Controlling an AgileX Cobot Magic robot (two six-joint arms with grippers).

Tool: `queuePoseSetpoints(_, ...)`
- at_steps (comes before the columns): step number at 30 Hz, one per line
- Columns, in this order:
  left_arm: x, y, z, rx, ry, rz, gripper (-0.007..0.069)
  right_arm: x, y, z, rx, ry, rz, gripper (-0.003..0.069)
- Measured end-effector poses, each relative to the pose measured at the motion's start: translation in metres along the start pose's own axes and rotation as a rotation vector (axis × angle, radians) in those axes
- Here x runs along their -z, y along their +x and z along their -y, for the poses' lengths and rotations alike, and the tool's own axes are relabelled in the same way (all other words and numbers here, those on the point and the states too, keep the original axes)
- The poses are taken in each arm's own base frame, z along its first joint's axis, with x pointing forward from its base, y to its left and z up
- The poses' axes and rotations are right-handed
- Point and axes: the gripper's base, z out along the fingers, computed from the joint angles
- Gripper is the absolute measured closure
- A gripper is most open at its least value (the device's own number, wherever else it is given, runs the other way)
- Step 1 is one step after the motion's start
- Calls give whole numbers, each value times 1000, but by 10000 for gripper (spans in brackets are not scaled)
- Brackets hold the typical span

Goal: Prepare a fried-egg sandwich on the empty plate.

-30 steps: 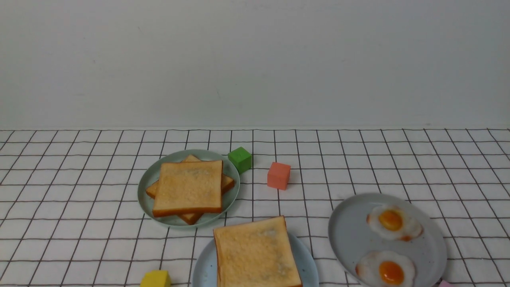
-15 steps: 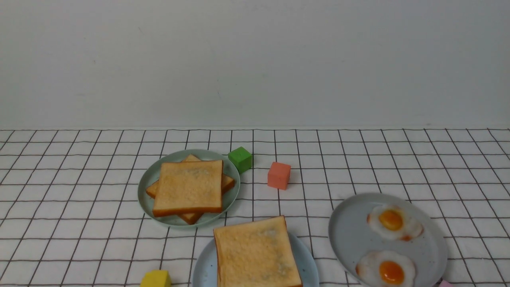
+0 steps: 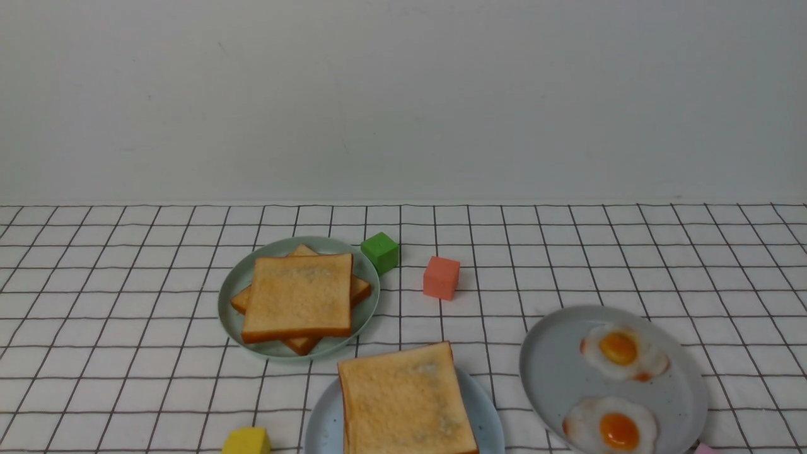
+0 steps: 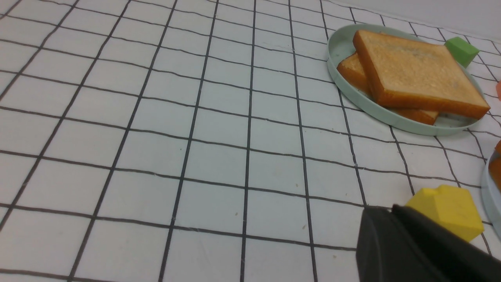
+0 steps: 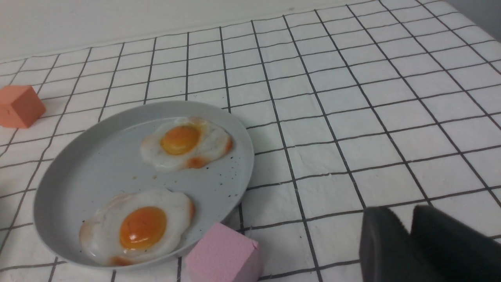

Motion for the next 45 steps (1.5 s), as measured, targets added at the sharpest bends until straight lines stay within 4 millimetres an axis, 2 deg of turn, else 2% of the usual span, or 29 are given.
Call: queuePoseSetpoints(45, 0, 0, 0, -1, 0, 0, 554, 0, 0, 0, 1, 0, 1, 451)
